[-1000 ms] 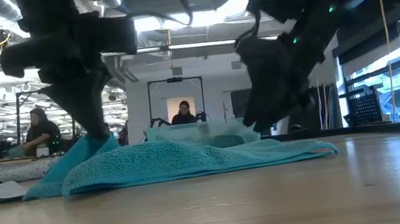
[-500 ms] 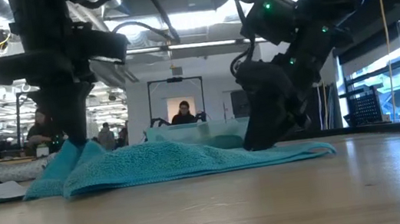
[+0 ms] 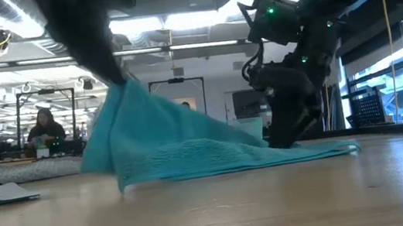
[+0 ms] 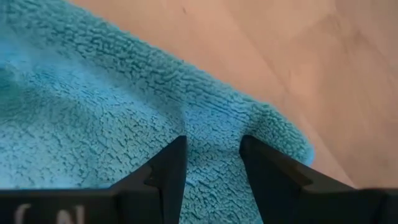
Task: Fold microfiber towels
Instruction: Fold the blue towel
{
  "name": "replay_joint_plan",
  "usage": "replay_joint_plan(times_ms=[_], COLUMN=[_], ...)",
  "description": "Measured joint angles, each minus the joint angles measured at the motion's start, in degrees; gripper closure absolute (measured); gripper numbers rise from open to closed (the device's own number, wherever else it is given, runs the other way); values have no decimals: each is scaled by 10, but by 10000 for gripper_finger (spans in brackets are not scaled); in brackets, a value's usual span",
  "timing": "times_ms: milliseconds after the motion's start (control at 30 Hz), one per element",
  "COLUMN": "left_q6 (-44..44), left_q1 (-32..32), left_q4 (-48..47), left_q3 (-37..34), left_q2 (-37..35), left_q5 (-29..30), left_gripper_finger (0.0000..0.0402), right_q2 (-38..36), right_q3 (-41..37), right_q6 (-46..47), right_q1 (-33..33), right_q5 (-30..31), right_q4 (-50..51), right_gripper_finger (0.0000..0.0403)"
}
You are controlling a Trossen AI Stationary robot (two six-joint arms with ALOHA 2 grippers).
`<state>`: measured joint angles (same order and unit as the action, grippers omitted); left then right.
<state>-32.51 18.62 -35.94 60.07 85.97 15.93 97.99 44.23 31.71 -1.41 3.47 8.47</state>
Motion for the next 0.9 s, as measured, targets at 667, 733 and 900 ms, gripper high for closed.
replay_joint_plan(times_ms=[667,733,900], left_q6=[150,139,120], left_q1=[-50,-51,-52], left_q4=[3,4,4], left_q3=[0,0,0], left_q2=[-8,-8,-8], left_q5=[-21,-22,-16], left_gripper_finger=[401,401,401], right_q2=[-81,-64,-37], right_q3=[84,84,85], right_q6=[150,160,168], right_q1=[138,159,195], right_q5=[29,29,68], right_q4=[-5,-38,-70], right_gripper_finger=[241,241,241])
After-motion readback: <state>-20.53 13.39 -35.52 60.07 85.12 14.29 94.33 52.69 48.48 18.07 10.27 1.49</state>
